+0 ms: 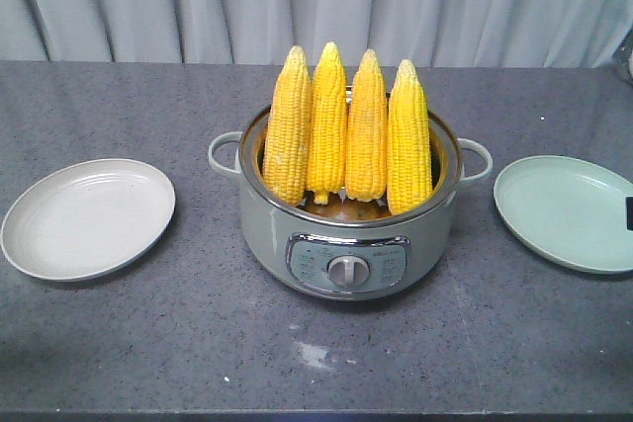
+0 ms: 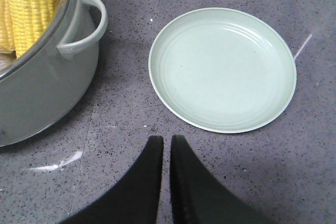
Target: Distribute corn equally
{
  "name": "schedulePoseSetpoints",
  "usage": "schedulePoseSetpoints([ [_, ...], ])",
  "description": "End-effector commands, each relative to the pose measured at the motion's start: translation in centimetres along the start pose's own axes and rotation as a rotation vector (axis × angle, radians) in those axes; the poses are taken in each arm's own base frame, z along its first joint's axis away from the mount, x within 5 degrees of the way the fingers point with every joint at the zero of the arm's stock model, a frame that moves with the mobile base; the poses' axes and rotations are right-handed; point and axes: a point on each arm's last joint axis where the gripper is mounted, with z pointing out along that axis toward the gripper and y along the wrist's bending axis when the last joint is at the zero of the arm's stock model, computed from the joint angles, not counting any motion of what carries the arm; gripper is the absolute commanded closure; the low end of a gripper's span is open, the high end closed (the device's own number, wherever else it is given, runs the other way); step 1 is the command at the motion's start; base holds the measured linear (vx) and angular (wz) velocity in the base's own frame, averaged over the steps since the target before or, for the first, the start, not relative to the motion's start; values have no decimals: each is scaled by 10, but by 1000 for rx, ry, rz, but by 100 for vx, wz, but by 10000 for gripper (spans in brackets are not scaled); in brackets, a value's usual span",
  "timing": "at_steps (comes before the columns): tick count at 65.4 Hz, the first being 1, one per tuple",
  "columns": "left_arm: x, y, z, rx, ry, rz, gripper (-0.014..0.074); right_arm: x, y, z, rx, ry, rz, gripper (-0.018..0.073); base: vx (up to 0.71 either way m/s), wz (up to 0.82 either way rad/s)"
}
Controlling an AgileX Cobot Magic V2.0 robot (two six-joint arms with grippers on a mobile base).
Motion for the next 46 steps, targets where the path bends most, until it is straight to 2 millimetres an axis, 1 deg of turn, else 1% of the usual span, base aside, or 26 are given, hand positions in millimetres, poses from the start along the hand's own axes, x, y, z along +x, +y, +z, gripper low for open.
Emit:
schedulePoseSetpoints([
  [1,-10,0,-10,0,-94,4,569,-12,0,-9,3,-87,-10,419,0,0],
  [4,-10,0,-10,0,-94,4,547,-12,0,-9,3,-87,-10,373,0,0],
  [10,-10,0,-10,0,-94,4,481,-12,0,-9,3,-87,-10,252,0,0],
  [17,-10,0,-10,0,-92,4,351,-12,0,-9,3,-87,-10,122,0,0],
  [20,-10,0,-10,0,-92,4,281,-12,0,-9,3,-87,-10,63,0,0],
  [24,-10,0,-10,0,-92,4,190,-12,0,-9,3,-88,-10,15,0,0],
  [29,-10,0,-10,0,-92,4,87,-12,0,-9,3,-87,-9,-30,0,0],
  [35,-10,0,-10,0,-94,4,-8,-11,0,-9,3,-78,-9,-40,0,0],
  [40,-10,0,-10,1,-95,4,-43,-10,0,-9,3,-69,-9,-37,0,0],
  [46,-10,0,-10,2,-94,3,-43,-10,0,-9,2,-70,-10,-34,0,0],
])
